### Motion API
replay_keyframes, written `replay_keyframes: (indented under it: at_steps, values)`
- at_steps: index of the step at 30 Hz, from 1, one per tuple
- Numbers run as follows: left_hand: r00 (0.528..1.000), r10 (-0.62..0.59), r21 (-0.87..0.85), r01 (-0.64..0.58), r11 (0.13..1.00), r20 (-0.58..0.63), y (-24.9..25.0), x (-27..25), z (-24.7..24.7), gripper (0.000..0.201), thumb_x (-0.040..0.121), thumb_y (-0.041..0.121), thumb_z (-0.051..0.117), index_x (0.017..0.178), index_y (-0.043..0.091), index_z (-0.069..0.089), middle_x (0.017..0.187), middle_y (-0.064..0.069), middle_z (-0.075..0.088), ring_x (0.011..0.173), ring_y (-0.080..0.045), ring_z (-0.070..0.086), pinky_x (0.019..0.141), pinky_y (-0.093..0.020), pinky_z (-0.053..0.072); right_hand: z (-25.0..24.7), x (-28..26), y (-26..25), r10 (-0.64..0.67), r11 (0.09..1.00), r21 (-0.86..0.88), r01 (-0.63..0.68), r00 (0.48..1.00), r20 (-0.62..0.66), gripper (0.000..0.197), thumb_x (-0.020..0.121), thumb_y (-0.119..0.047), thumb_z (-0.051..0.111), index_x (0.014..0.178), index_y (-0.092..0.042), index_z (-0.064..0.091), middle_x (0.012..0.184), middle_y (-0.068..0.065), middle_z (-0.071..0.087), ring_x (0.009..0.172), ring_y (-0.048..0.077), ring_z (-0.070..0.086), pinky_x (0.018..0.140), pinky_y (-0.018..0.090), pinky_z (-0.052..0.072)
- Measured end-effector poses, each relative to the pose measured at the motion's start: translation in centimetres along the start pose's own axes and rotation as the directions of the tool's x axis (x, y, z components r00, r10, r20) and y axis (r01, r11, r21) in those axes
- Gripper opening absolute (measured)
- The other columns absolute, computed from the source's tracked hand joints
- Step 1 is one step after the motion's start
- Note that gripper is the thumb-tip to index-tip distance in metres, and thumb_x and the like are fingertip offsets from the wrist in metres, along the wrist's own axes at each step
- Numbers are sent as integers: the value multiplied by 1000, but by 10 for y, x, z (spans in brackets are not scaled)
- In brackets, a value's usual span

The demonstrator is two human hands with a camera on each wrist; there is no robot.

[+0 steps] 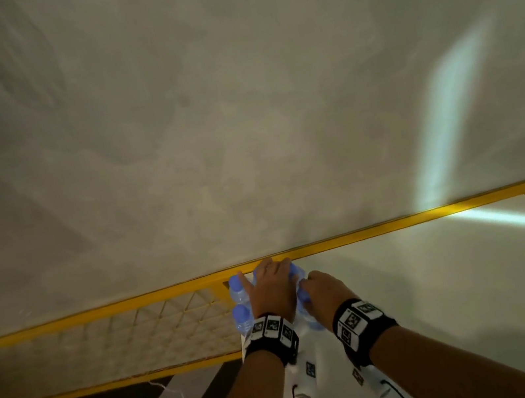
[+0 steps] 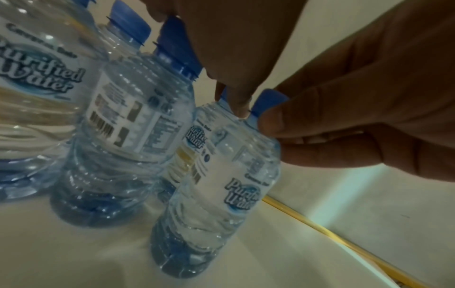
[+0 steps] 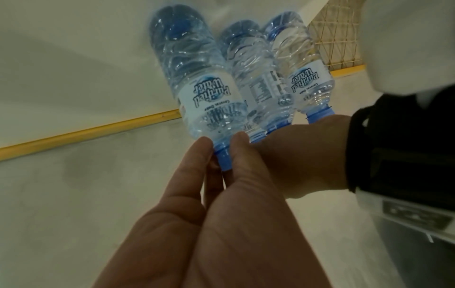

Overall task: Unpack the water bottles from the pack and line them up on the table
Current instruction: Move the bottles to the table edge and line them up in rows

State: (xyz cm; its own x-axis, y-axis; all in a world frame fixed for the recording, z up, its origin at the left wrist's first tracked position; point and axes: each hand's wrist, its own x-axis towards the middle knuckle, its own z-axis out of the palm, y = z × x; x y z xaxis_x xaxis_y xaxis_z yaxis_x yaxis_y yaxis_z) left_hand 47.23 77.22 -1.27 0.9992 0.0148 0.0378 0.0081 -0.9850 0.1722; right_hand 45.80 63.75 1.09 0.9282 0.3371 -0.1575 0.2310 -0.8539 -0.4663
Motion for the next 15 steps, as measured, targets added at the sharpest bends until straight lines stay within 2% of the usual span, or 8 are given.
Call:
replay_keyframes:
  at_steps: [2,3,5,7,8,11,13,15]
  values:
    - [1000,5,13,-5,1000,23,0,7,0,41,104,32,54,145,34,51,145,12,56,149,-21,33,117,-72,8,1,6,-3,-15,1000,21,15,1000,-19,26,92,-19,53,115,-8,58,110,13,63,100,30,62,84,34,48]
    - [999,-1,10,1,1000,35,0,11,0,43,103,31,54,146,34,50,146,12,55,149,-21,32,118,-70,12,2,8,-4,-24,1000,19,25,999,-26,25,92,-19,54,114,-9,59,110,14,63,100,31,62,84,34,48]
    - [1000,11,-24,-10,1000,16,-5,16,3,41,101,30,59,142,30,57,140,7,61,143,-26,42,117,-62,29,1,10,-5,-31,999,4,32,999,-29,26,92,-18,55,117,-9,57,113,14,62,102,31,61,87,36,48]
    - [997,59,-69,-62,996,-41,-10,18,8,37,95,24,66,132,23,65,128,0,69,129,-31,56,105,-50,47,2,12,-4,-36,999,1,36,999,-39,28,94,-19,54,120,-11,56,114,14,62,103,31,60,89,37,49]
    - [995,73,-85,-78,993,-61,-13,19,10,36,93,22,67,129,22,67,124,-1,71,123,-31,59,100,-47,52,3,12,-4,-40,999,3,40,999,-36,28,94,-19,54,120,-12,55,114,13,62,103,31,61,89,37,49]
    - [994,77,-82,-83,993,-77,-17,19,13,38,94,21,65,133,22,64,127,0,70,124,-30,57,98,-47,53,4,12,-4,-41,999,0,41,999,-29,27,93,-20,55,119,-14,55,113,12,62,101,30,61,88,38,51]
    - [994,93,-57,-97,994,-61,-16,20,13,43,97,21,62,140,22,59,134,0,67,129,-29,53,104,-46,50,4,12,-5,-21,1000,1,21,999,-24,26,93,-18,54,119,-13,55,114,13,60,101,32,60,85,40,52]
    - [992,112,-69,-116,991,-54,-13,18,9,46,100,21,60,145,19,55,138,-3,65,134,-31,51,111,-44,44,3,11,-5,4,999,45,-3,1000,-10,28,94,-18,54,121,-11,55,118,13,59,103,31,59,88,39,50]
